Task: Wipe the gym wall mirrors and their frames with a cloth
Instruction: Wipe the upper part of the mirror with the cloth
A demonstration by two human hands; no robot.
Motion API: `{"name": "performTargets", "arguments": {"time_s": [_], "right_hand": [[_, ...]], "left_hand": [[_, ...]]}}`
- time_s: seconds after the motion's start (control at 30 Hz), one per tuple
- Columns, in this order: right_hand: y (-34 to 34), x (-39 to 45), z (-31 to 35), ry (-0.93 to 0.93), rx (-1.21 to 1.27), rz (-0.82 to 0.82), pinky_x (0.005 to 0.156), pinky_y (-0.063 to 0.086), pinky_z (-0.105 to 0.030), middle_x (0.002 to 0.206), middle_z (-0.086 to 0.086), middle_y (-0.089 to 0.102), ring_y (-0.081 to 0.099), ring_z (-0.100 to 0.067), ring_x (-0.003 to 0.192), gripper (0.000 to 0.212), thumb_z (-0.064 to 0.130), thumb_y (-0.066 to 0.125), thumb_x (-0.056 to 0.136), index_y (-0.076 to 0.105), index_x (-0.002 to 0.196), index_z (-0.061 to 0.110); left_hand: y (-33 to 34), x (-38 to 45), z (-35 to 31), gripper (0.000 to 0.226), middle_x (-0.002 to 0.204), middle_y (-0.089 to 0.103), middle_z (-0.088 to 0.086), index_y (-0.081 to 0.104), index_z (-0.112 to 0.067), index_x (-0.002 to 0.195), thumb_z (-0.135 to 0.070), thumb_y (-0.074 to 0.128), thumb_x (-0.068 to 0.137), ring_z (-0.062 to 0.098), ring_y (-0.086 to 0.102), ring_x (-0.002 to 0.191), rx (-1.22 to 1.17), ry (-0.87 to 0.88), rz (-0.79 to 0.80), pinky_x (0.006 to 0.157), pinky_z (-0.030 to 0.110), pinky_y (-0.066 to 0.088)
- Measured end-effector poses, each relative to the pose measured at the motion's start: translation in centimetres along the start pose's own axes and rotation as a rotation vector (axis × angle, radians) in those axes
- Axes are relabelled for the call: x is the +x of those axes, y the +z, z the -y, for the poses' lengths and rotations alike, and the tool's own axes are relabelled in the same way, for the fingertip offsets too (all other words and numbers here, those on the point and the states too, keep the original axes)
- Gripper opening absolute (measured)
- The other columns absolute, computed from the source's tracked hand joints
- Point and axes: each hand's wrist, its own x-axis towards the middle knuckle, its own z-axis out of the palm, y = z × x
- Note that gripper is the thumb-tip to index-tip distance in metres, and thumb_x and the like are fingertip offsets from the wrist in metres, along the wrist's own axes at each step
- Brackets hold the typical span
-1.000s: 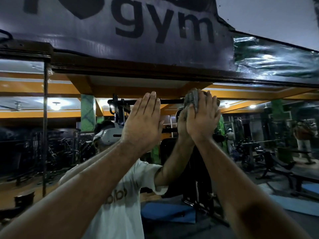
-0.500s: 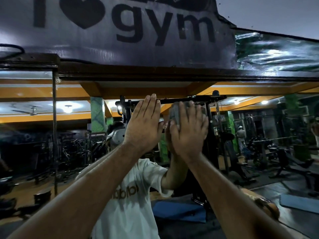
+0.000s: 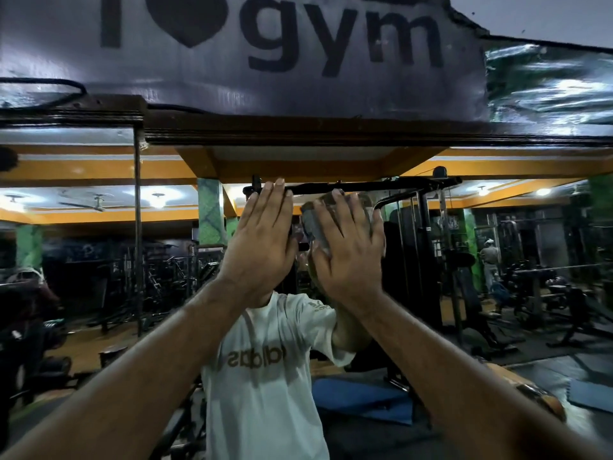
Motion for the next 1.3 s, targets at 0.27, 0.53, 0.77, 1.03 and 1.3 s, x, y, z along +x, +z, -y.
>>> {"name": "performTargets", "arguments": {"time_s": [0.27, 0.53, 0.77, 1.03, 1.3], "right_hand": [[0.3, 6.3, 0.1, 0.312, -0.069, -0.104, 0.124, 0.015, -0.064, 0.170, -0.011, 0.027, 0.019, -0.033, 0.158, 0.068, 0.052, 0.031, 0.099, 0.033, 0.162, 0.025], [0.0, 5.8, 2.4, -0.090, -0.068, 0.072, 0.128, 0.006, -0.058, 0.173, -0.003, 0.018, 0.009, -0.024, 0.160, 0.068, 0.043, 0.043, 0.095, 0.032, 0.161, 0.031], [1.2, 9.8, 7.7, 0.285, -0.043, -0.043, 0.127, 0.006, -0.060, 0.173, -0.007, 0.017, 0.009, -0.029, 0.160, 0.070, 0.050, 0.026, 0.096, 0.027, 0.163, 0.032], [1.3, 9.8, 7.0, 0.232, -0.091, -0.045, 0.127, 0.012, -0.061, 0.173, -0.007, 0.016, 0.010, -0.028, 0.160, 0.067, 0.048, 0.033, 0.099, 0.026, 0.163, 0.031], [1.9, 8.6, 9.9, -0.100, -0.067, 0.024, 0.128, 0.007, -0.058, 0.173, 0.000, 0.019, 0.009, -0.021, 0.160, 0.073, 0.040, 0.051, 0.091, 0.030, 0.161, 0.034]], "left_hand": [[-3.5, -0.1, 3.8, 0.068, 0.164, 0.026, 0.019, 0.033, -0.001, 0.154, -0.035, 0.042, 0.096, 0.031, 0.020, 0.154, -0.014, 0.000, -0.022, 0.127, 0.040, 0.009], [-5.0, -0.3, 6.3, 0.069, 0.167, 0.017, 0.015, 0.027, -0.004, 0.158, -0.031, 0.055, 0.100, 0.028, 0.013, 0.156, -0.125, 0.007, 0.038, 0.124, 0.032, 0.002], [-5.4, -2.1, 9.0, 0.067, 0.166, 0.022, 0.018, 0.031, -0.002, 0.156, -0.035, 0.046, 0.100, 0.030, 0.017, 0.155, 0.007, -0.062, -0.028, 0.127, 0.041, 0.007], [-5.6, -2.8, 11.0, 0.069, 0.167, 0.017, 0.016, 0.026, -0.004, 0.158, -0.044, 0.034, 0.103, 0.026, 0.013, 0.156, -0.016, 0.039, -0.013, 0.127, 0.036, 0.003], [-5.0, -4.4, 12.7, 0.071, 0.166, 0.021, 0.020, 0.030, 0.000, 0.156, -0.044, 0.026, 0.100, 0.031, 0.017, 0.155, 0.043, -0.022, -0.082, 0.127, 0.043, 0.009]]}}
